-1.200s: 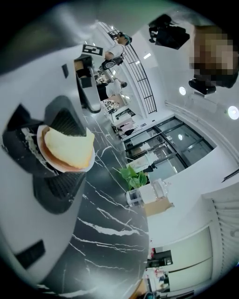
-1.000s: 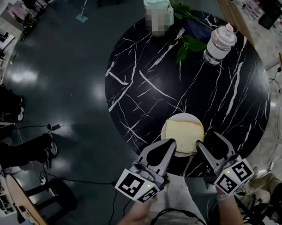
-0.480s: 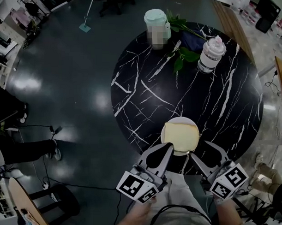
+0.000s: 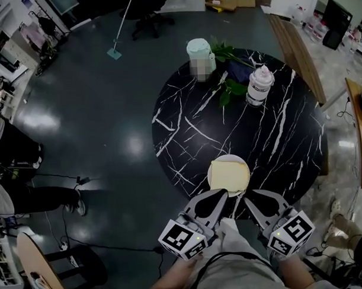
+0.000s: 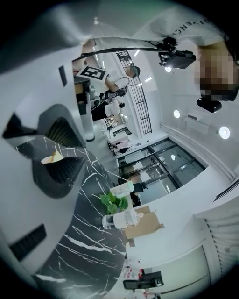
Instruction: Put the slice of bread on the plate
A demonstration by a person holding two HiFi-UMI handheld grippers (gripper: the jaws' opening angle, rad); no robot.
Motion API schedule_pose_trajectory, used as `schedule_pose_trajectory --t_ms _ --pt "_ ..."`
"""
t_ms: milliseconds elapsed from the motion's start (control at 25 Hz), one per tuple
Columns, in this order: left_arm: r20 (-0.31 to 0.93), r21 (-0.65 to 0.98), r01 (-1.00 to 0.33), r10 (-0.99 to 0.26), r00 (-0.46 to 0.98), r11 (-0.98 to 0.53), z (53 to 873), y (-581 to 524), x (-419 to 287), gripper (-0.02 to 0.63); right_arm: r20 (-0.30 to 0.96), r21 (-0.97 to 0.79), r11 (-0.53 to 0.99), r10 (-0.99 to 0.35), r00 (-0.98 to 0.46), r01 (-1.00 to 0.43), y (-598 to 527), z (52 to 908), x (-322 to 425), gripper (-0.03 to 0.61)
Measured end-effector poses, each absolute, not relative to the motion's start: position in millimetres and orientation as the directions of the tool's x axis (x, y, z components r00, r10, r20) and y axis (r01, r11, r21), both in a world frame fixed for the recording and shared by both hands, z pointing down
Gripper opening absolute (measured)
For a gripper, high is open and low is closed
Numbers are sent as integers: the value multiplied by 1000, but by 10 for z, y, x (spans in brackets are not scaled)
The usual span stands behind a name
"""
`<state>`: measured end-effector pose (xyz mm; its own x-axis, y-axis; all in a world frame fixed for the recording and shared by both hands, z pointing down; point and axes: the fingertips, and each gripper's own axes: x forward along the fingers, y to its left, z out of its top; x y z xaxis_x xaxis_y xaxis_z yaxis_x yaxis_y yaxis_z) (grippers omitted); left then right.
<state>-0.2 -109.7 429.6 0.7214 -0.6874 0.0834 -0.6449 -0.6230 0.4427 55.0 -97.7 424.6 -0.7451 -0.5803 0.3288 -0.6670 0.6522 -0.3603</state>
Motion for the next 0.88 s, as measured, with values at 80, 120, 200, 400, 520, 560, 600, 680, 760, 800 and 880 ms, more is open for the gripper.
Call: schedule_pose_trajectory --t_ms 80,120,200,400,520,560,600,680,760,800,880 --pt "77 443 -642 -686 723 -627 4239 -1064 5 8 328 -361 654 -577 -747 -664 -928 4204 567 54" --pt "76 443 -641 -686 723 -627 4217 -1049 5 8 329 -365 654 -575 -749 -662 -905 4196 570 47" --pt "76 444 -636 -681 729 -631 4203 -1007 13 8 336 -373 652 -568 -751 -660 -858 4205 570 35" --pt "115 453 -619 -647 754 -641 4324 -876 55 8 364 -396 640 -549 -753 -658 -770 4272 571 23" --pt "139 458 -615 -631 763 -642 4377 -800 58 8 359 -414 643 -535 -765 -644 -737 4257 562 20" --pt "143 460 -615 -631 763 -640 4381 -781 53 8 366 -410 647 -529 -766 -643 -720 4264 563 15" --pt "146 462 -617 -631 762 -638 4383 -765 48 8 374 -402 653 -522 -766 -642 -704 4271 565 11" --pt "150 461 -618 -631 761 -637 4382 -752 46 8 388 -383 665 -514 -765 -641 -685 4279 572 11" --pt "151 457 -618 -628 763 -640 4372 -756 53 8 395 -370 672 -511 -763 -641 -676 4276 579 11" --pt "151 455 -617 -627 764 -642 4364 -759 57 8 398 -366 675 -508 -763 -641 -667 4274 579 9" --pt "150 452 -616 -626 766 -645 4347 -767 62 8 405 -363 679 -502 -764 -638 -644 4277 578 9"
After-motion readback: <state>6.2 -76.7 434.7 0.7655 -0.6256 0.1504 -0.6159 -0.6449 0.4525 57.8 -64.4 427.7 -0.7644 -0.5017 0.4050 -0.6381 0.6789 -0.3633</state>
